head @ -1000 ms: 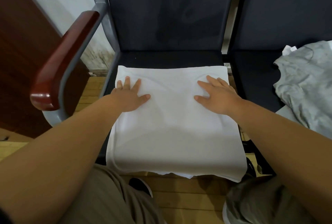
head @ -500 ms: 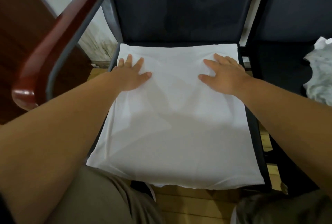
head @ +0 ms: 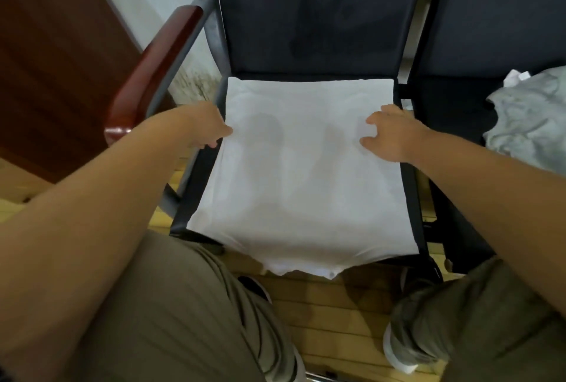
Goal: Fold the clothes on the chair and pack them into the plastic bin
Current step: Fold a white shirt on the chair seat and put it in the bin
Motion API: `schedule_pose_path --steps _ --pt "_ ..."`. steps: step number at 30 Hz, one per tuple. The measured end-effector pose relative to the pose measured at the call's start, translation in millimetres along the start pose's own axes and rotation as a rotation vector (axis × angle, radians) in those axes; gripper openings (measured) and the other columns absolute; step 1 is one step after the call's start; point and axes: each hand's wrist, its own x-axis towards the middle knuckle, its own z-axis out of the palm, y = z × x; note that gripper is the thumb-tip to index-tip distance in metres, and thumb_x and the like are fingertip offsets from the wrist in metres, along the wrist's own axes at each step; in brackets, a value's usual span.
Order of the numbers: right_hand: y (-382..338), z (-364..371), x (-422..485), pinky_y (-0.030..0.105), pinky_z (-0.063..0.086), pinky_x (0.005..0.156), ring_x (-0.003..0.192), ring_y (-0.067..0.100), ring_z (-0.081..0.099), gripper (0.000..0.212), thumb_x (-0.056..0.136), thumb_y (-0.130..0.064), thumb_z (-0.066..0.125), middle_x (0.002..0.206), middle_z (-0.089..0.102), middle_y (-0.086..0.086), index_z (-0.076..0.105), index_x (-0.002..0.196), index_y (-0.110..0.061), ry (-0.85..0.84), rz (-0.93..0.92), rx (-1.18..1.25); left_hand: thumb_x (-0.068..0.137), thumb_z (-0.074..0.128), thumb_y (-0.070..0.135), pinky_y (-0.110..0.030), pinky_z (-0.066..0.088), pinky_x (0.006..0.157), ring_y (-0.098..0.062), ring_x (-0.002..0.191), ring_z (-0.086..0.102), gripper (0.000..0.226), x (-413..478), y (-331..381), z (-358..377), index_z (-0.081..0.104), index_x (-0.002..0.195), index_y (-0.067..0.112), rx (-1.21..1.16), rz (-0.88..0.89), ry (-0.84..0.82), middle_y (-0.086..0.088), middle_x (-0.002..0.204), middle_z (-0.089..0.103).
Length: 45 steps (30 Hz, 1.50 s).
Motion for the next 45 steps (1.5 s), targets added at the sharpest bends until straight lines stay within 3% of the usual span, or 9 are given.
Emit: schedule_pose_path --steps 5,10,15,20,25,27,29,37,45 --pt "-11 -11 -53 0.042 0.040 0.117 0.148 0.036 0.038 0.073 0.105 -0.056 0.053 0.167 0.027 0.011 0.029 0.166 -0.026 -0.230 0.005 -0.057 0.100 0.070 0.032 -0.041 0.062 0.080 -0.028 0.087 0.076 0.030 -55 -26 27 0.074 0.101 0.003 0.008 -0.081 -0.106 -0.013 0.099 0.078" --pt "-11 21 -90 0.040 0.053 0.101 0.120 0.030 0.056 0.060 0.103 -0.046 0.059 0.151 0.038 0.008 0.040 0.159 -0.034 -0.254 -0.054 0.037 0.106 0.056 0.039 -0.039 0.051 0.071 -0.027 0.070 0.060 0.045 -80 -50 63 0.064 0.086 0.000 0.117 -0.084 -0.185 -0.011 0.077 0.064" --pt "-6 52 -108 0.045 0.048 0.109 0.142 0.037 0.036 0.063 0.104 -0.042 0.058 0.157 0.027 0.008 0.034 0.162 -0.036 -0.180 -0.078 -0.034 0.107 0.050 0.036 -0.037 0.049 0.083 -0.030 0.098 0.061 0.041 -87 -67 102 0.067 0.122 0.002 0.078 -0.121 -0.065 -0.012 0.103 0.064" --pt "6 62 -118 0.049 0.041 0.116 0.149 0.036 0.027 0.064 0.105 -0.046 0.054 0.163 0.023 0.002 0.029 0.164 -0.038 -0.128 -0.113 -0.030 0.106 0.049 0.014 -0.046 0.056 0.097 -0.041 0.119 0.066 0.033 -96 -63 103 0.067 0.127 -0.004 -0.130 -0.237 0.015 -0.023 0.127 0.068" --pt "11 63 -119 0.048 0.039 0.117 0.148 0.036 0.028 0.063 0.105 -0.045 0.057 0.162 0.026 0.003 0.034 0.163 -0.035 -0.115 -0.114 0.004 0.109 0.049 0.028 -0.042 0.054 0.083 -0.037 0.103 0.068 0.036 -95 -58 108 0.068 0.119 -0.002 -0.205 -0.196 0.012 -0.022 0.110 0.071" --pt "8 64 -118 0.047 0.039 0.116 0.147 0.036 0.029 0.063 0.104 -0.043 0.057 0.161 0.028 0.004 0.036 0.162 -0.033 -0.104 -0.107 0.020 0.109 0.052 0.036 -0.043 0.055 0.090 -0.035 0.105 0.068 0.038 -97 -53 108 0.069 0.116 0.003 -0.191 -0.148 0.020 -0.018 0.111 0.071" --pt "5 65 -119 0.047 0.041 0.115 0.146 0.036 0.031 0.062 0.103 -0.043 0.057 0.159 0.030 0.004 0.037 0.161 -0.032 -0.095 -0.098 0.019 0.111 0.049 0.035 -0.042 0.054 0.099 -0.033 0.112 0.066 0.039 -95 -51 111 0.069 0.121 0.003 -0.192 -0.170 0.020 -0.017 0.118 0.070" --pt "4 64 -114 0.048 0.044 0.112 0.144 0.035 0.034 0.058 0.101 -0.046 0.063 0.156 0.032 0.004 0.043 0.154 -0.035 -0.083 -0.059 0.044 0.104 0.050 0.010 -0.050 0.061 0.096 -0.041 0.104 0.067 0.023 -93 -64 106 0.062 0.120 -0.003 -0.435 -0.398 0.042 -0.024 0.111 0.066" --pt "-1 63 -118 0.046 0.044 0.109 0.144 0.035 0.033 0.059 0.102 -0.043 0.061 0.156 0.032 0.005 0.042 0.157 -0.032 -0.077 -0.038 0.047 0.106 0.052 0.014 -0.042 0.059 0.085 -0.034 0.096 0.066 0.024 -102 -60 112 0.061 0.121 -0.002 -0.232 -0.295 0.132 -0.020 0.108 0.065"
